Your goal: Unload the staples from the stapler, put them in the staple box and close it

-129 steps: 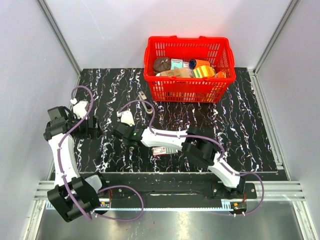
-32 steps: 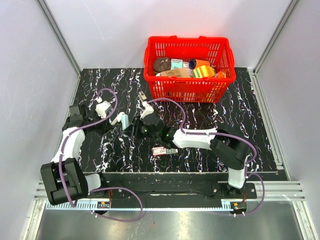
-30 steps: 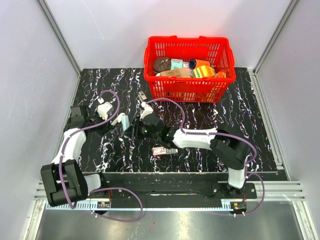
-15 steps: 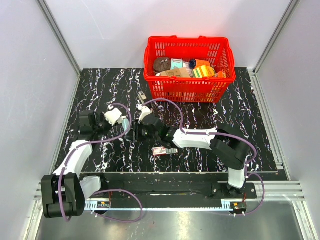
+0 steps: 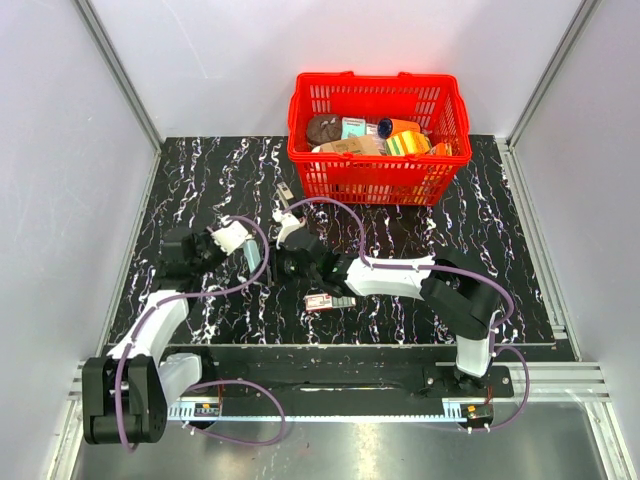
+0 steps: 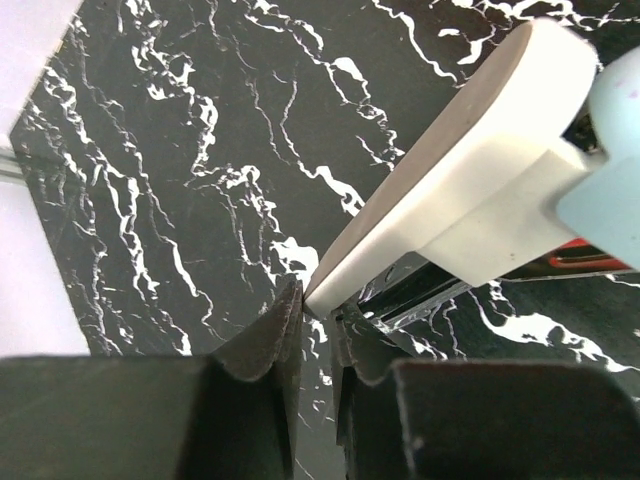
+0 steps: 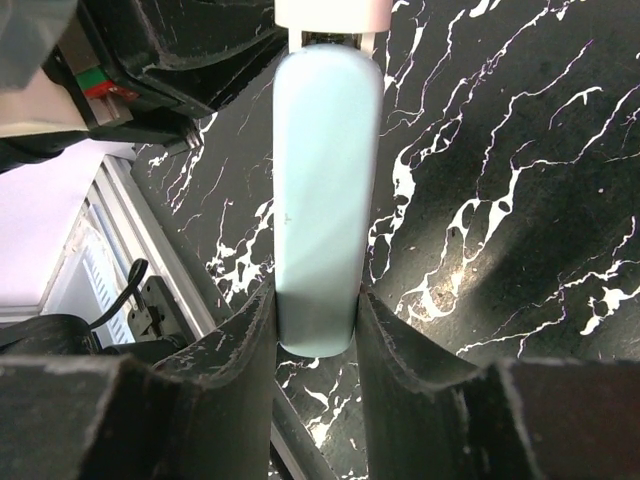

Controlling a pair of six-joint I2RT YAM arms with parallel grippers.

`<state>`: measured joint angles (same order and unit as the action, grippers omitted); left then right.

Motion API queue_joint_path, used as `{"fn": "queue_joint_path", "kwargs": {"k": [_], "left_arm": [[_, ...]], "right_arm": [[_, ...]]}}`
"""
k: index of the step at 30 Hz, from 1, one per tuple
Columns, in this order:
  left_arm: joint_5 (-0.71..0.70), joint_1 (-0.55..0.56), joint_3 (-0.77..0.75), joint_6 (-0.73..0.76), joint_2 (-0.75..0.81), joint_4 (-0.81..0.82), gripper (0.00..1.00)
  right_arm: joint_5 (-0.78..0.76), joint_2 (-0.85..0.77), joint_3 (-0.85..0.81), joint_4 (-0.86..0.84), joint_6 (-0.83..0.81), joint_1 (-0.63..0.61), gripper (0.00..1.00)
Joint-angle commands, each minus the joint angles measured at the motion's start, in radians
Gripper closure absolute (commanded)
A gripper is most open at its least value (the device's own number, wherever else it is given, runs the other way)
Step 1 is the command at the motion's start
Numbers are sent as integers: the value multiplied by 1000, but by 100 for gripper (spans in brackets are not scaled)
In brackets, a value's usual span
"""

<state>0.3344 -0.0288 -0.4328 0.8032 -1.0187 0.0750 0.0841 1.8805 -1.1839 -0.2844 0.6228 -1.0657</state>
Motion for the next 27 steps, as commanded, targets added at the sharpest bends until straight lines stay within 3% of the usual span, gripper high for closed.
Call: {"fn": "queue_joint_path", "kwargs": {"k": [1, 4, 7, 11, 13, 20, 27], "left_arm": [[40, 10, -109, -88, 35, -71, 93], [177, 20, -159, -121, 58, -315, 79], [331, 21, -198, -101, 66, -513, 56], [452, 23, -181, -70, 127, -601, 29], [492, 21, -162, -59, 166, -610, 22], [459, 3, -217, -165, 143, -594, 15], [544, -169, -386, -419, -35, -563, 14]], "right_arm": [[95, -14, -51, -7, 17, -27, 100], [54, -24, -71, -4, 49, -17, 100], [20, -32, -83, -7, 87, 1, 100], [-10, -24, -126, 50, 92, 18, 100], [-18, -18, -141, 86, 91, 21, 100], [-64, -21, -167, 212, 81, 24, 100], [-70, 34, -249, 396, 61, 23, 100]]}}
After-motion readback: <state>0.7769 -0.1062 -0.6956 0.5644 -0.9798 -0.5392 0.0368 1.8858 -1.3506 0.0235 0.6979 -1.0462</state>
